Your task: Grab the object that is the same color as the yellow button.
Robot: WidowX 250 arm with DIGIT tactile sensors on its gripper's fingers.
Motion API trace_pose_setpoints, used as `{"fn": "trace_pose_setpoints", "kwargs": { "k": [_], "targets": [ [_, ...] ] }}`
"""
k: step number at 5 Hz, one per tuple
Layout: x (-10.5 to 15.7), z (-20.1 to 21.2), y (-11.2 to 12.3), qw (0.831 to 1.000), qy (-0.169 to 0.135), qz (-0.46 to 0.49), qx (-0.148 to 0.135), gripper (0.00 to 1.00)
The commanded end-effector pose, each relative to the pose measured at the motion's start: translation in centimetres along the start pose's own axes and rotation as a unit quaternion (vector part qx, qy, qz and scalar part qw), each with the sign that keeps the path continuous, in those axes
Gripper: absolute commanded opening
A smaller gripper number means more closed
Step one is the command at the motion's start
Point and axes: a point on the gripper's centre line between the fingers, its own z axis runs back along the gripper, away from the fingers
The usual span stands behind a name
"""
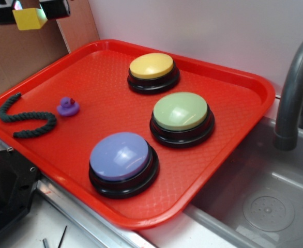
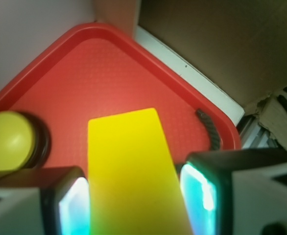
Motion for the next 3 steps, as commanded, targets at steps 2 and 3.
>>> {"fn": "trace_pose_setpoints", "kwargs": {
  "k": [2,3],
  "targets": [
    [0.53,3.91,1.42,0.996,0.019,-0.044,-0.07,0.0],
    [0.51,3.64,1.44,0.996,0.027,-0.042,-0.07,0.0]
  ]
}}
